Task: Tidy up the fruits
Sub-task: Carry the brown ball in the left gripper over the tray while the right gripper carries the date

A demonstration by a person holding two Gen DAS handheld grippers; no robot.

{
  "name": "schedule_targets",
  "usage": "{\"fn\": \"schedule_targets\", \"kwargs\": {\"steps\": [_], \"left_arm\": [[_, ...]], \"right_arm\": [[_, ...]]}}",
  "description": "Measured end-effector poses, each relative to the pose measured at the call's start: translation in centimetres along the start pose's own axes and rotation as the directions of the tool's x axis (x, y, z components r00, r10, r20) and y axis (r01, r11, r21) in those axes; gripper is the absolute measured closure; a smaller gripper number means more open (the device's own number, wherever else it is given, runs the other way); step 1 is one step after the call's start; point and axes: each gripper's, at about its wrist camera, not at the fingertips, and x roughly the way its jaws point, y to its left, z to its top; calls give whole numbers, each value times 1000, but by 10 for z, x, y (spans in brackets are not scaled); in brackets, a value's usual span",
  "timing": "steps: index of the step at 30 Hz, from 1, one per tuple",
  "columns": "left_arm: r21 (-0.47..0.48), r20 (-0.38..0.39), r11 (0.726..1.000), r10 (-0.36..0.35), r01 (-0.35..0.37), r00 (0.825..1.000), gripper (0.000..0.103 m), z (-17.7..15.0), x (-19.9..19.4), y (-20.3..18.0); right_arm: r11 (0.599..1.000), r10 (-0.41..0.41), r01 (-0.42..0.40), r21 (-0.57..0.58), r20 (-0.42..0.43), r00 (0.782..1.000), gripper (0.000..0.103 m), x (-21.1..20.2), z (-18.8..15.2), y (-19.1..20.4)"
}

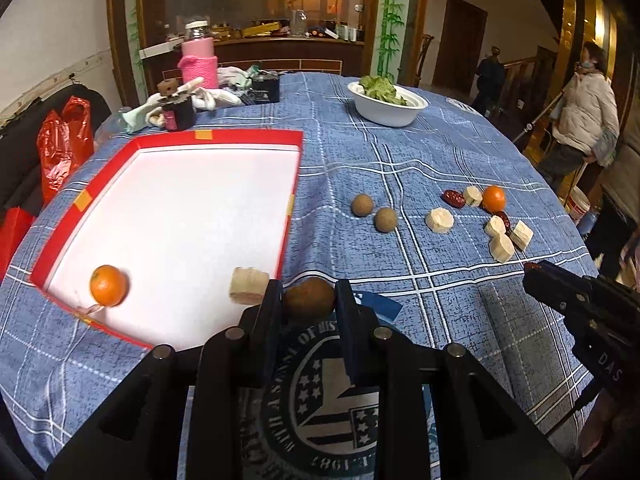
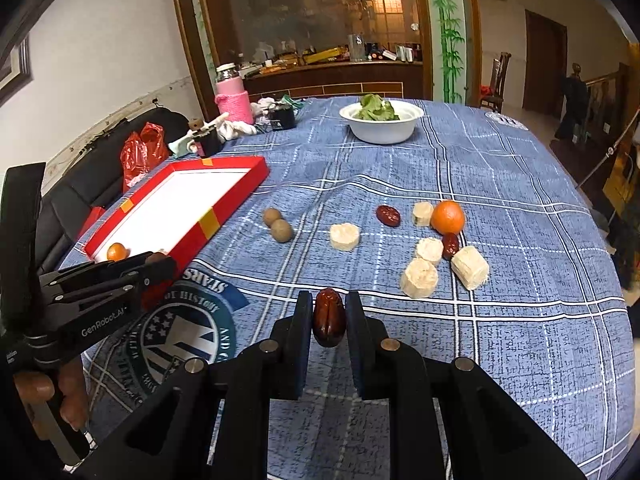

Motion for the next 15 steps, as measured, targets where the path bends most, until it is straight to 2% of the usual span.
{"fn": "schedule_targets", "kwargs": {"steps": [15], "left_arm": [[-68, 26, 996, 67, -65, 997, 79, -2, -18, 32]], "right_arm": [[997, 54, -52, -65, 34, 998, 86, -8, 10, 40]]}}
